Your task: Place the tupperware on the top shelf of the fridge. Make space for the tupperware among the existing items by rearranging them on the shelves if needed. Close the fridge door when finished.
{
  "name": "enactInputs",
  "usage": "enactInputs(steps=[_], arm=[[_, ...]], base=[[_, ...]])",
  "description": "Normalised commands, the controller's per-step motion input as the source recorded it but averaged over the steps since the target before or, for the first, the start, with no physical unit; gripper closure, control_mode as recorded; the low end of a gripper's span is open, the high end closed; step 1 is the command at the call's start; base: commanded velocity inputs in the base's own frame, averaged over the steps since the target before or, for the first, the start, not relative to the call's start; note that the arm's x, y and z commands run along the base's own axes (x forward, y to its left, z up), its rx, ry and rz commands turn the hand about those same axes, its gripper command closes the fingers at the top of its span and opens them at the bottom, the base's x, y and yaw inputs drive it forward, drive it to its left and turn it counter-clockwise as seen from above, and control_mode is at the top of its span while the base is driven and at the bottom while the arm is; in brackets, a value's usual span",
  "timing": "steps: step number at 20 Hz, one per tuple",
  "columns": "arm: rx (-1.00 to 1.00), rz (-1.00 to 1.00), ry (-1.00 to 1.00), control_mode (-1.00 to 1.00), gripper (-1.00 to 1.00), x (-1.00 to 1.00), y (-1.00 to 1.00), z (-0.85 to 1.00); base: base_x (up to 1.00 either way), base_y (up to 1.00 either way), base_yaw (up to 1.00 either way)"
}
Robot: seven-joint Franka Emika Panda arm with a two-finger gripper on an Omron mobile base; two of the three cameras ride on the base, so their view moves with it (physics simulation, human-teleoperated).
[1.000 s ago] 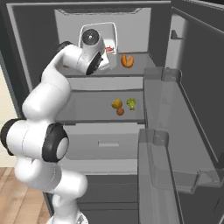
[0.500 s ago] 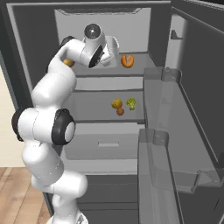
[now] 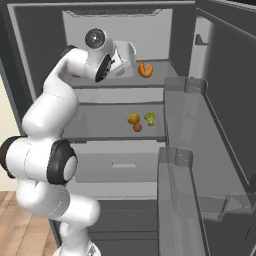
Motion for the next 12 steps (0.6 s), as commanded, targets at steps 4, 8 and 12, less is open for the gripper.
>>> enactInputs(steps=[4, 8, 12], arm=[[-0.08, 0.0, -0.17, -1.0, -1.0, -1.0, 0.0, 0.0], [-0.07, 0.0, -0.08, -1.0, -1.0, -1.0, 0.0, 0.01], [-0.18, 0.1, 0.0, -1.0, -1.0, -1.0, 0.0, 0.23]], base=[[0.0, 0.0, 0.0], [0.0, 0.0, 0.0], [0.0, 0.0, 0.0]])
